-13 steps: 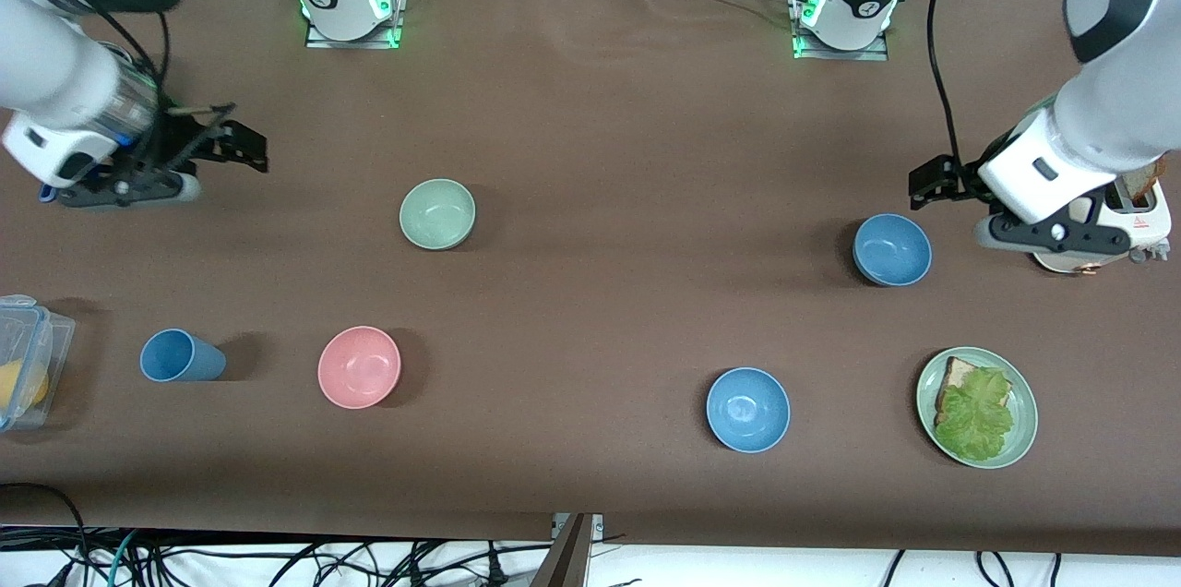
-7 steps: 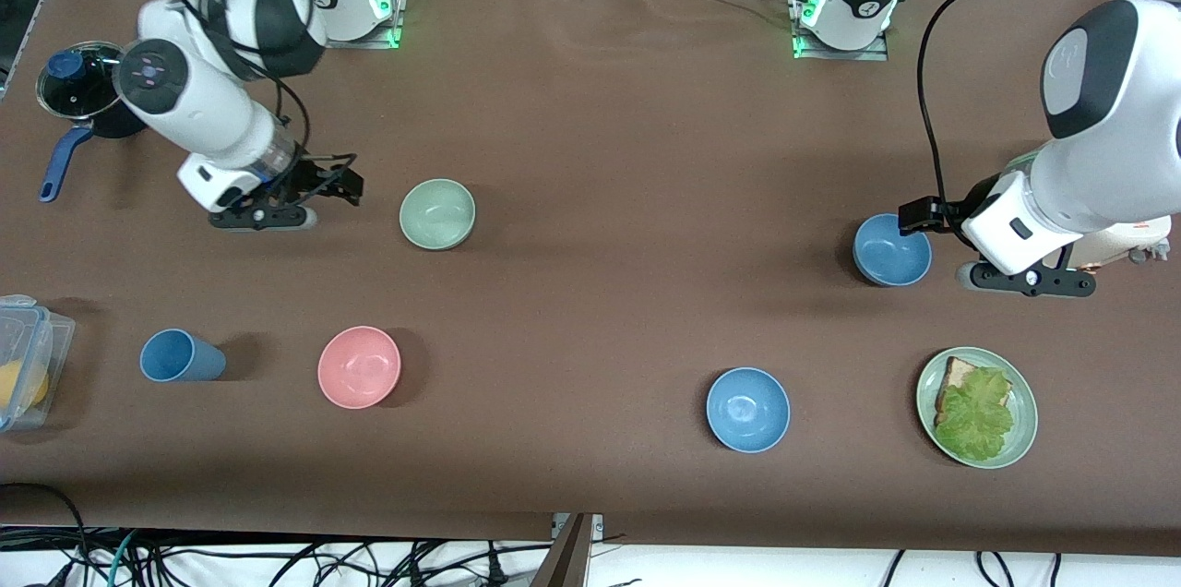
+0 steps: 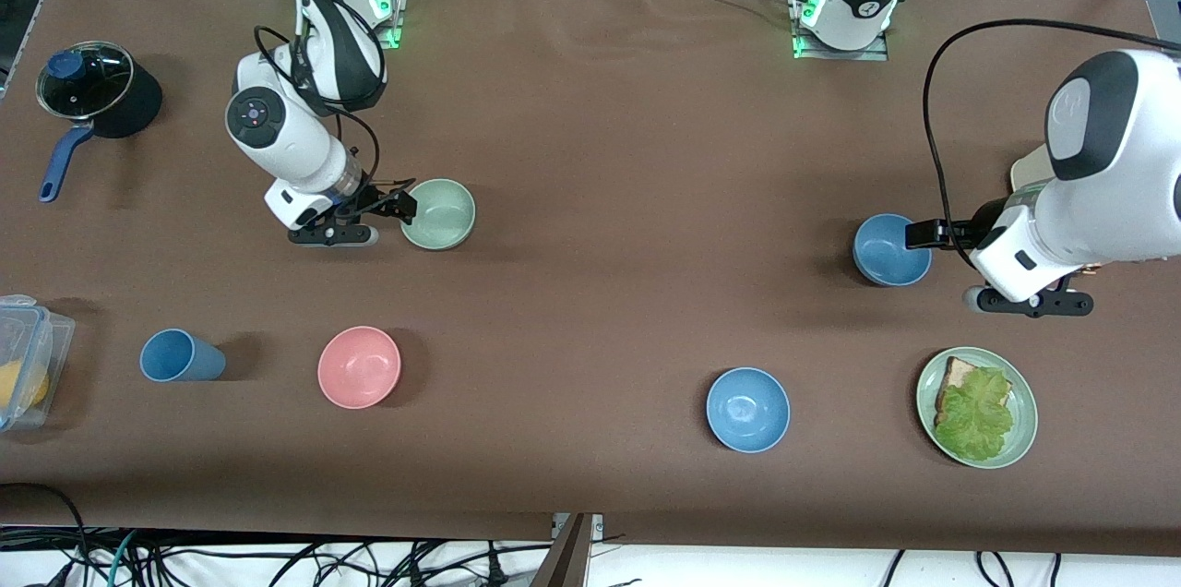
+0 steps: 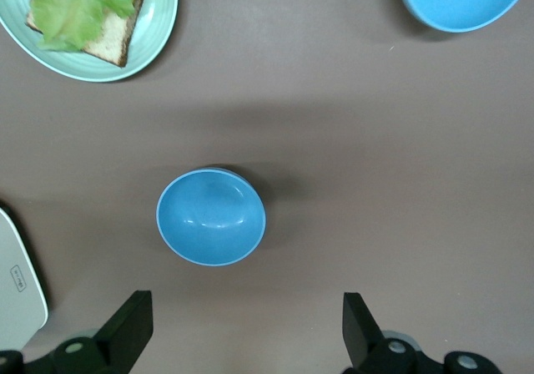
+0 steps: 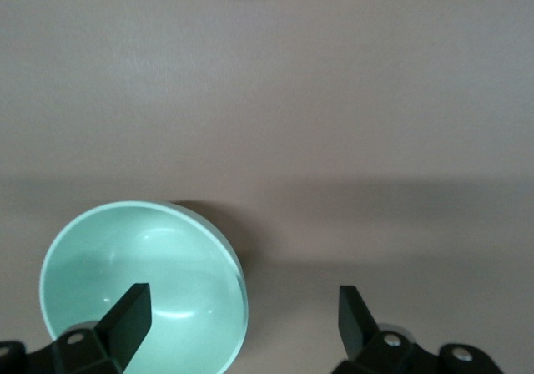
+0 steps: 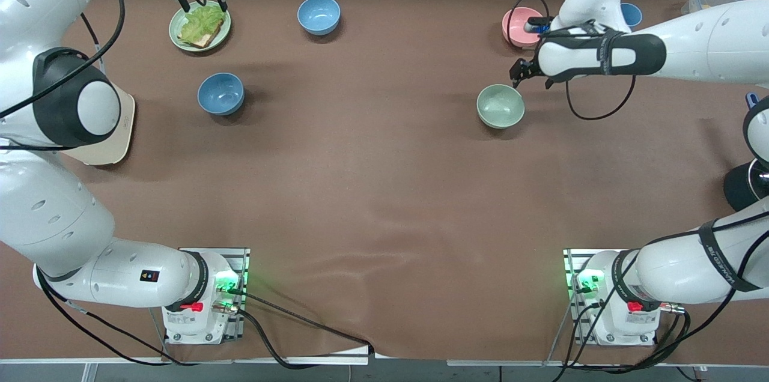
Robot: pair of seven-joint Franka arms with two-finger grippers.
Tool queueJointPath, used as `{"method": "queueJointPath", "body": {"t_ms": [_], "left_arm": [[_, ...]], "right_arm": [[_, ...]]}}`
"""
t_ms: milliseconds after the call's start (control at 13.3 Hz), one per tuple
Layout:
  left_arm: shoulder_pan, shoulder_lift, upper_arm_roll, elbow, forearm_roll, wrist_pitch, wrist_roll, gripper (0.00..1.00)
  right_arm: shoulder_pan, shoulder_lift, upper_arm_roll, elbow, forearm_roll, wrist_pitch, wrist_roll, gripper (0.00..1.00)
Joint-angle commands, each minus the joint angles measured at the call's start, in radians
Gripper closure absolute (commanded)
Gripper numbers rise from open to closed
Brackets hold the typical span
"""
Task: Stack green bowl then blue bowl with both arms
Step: 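Grasp the green bowl with the right gripper while the left gripper grasps the blue bowl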
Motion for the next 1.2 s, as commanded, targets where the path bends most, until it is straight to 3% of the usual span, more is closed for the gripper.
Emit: {"method": "queueJointPath", "body": {"t_ms": [0, 225, 375, 525, 675, 750, 900, 1125], "left_arm": [[-0.002, 0.066, 0.001, 0.03, 0.023, 0.039, -0.003, 0.0], [-0.013, 0.158, 0.0, 0.019, 0.094, 0.147, -0.004, 0.0], [-0.013, 0.198, 0.0, 0.017, 0.1, 0.181, -0.004, 0.0], [-0.015, 0.207, 0.001, 0.019, 0.1, 0.188, -0.004, 0.0], [-0.015, 0.209, 0.0, 0.019, 0.1, 0.188, -0.004, 0.0], [-0.016, 0.209, 0.0, 0.019, 0.1, 0.188, -0.006, 0.0], [-0.019, 0.217, 0.0, 0.017, 0.102, 0.188, -0.004, 0.0], [-0.031, 0.226, -0.002, 0.004, 0.1, 0.188, -0.006, 0.0]], "right_arm": [[-0.006, -0.008, 0.008, -0.056, 0.014, 0.059, 0.012, 0.02], [-0.004, 0.035, 0.008, -0.068, 0.014, 0.113, 0.051, 0.11], [-0.003, 0.055, 0.024, -0.068, 0.014, 0.131, 0.082, 0.28], [-0.003, 0.067, 0.024, -0.07, 0.014, 0.138, 0.084, 0.53], [-0.001, 0.07, 0.025, -0.07, 0.013, 0.131, 0.119, 0.91], [0.002, 0.064, 0.037, -0.065, 0.013, 0.125, 0.131, 1.0], [0.002, 0.056, 0.062, -0.018, 0.011, 0.083, 0.133, 1.0], [0.063, 0.075, 0.094, 0.146, 0.013, -0.068, 0.264, 1.0]]}}
